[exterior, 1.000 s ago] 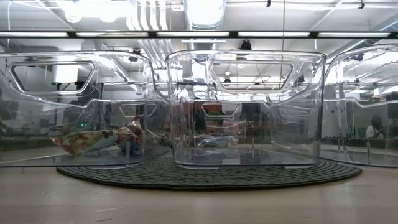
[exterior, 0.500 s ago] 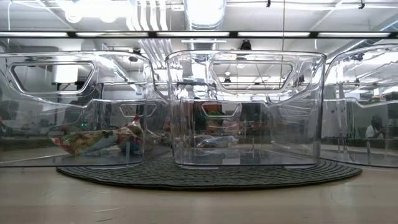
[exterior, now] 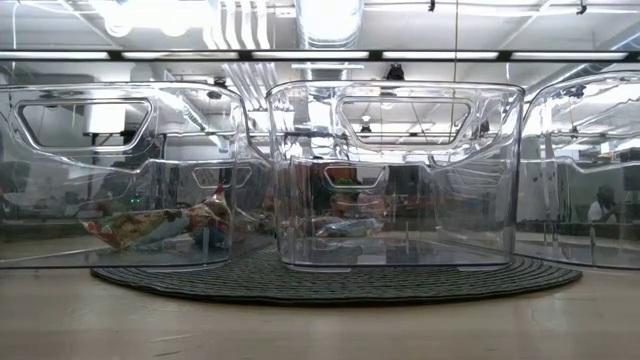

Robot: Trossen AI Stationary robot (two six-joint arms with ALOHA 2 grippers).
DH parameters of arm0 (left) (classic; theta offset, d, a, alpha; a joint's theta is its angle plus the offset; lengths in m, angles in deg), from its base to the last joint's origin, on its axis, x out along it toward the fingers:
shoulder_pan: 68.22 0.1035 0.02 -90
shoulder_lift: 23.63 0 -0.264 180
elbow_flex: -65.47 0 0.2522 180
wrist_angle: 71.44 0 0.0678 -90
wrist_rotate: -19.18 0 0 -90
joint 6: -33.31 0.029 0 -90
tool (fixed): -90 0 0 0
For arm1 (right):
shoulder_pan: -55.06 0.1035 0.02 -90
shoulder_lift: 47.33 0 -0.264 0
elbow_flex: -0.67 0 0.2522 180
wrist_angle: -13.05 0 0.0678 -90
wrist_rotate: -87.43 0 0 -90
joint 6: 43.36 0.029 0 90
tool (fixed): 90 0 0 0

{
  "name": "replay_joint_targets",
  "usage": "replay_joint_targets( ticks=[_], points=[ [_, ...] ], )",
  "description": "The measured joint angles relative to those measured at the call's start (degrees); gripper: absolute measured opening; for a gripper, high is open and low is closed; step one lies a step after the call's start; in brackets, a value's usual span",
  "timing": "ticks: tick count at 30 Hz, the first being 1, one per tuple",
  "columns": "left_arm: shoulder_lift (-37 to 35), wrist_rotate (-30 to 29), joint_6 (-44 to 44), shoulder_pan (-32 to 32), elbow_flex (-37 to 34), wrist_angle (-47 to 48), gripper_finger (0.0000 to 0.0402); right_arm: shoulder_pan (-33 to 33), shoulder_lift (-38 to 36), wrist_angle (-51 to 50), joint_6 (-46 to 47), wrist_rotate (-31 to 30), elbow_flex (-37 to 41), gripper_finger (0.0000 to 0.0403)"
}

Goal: Pick and place Granola Bars by type
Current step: Put the red granola bar into the left transparent bin

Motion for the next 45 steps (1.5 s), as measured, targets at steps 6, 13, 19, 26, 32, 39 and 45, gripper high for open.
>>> replay_joint_targets(
  ticks=[6,13,19,26,32,39,45],
  points=[
    [5.2,0.1,0.4,1.2,0.6,3.3,0.0,0.0,0.1,-0.1,0.1,0.0,0.0,0.0009],
    [9.8,0.1,0.5,1.3,-2.3,5.3,0.0,0.0,0.2,-0.1,0.6,0.1,0.0,0.0009],
    [11.4,-0.2,2.2,1.4,-7.5,5.6,0.0,0.0,0.7,-0.1,0.6,0.1,0.2,0.0008],
    [11.1,-4.5,5.7,1.2,-18.4,3.4,0.0,0.0,1.5,-0.5,0.5,0.1,0.9,0.0008],
    [10.0,-5.2,8.5,1.2,-28.3,-4.0,0.0,0.0,1.6,-0.4,0.6,0.1,2.5,0.0008],
    [9.8,-4.4,9.6,1.2,-36.0,-9.9,0.0,0.0,1.6,-0.4,2.1,0.1,4.3,0.0008],
    [9.8,-3.9,9.6,1.2,-40.9,-15.0,0.0,0.0,1.7,-0.3,2.8,0.1,4.3,0.0008]
  ],
)
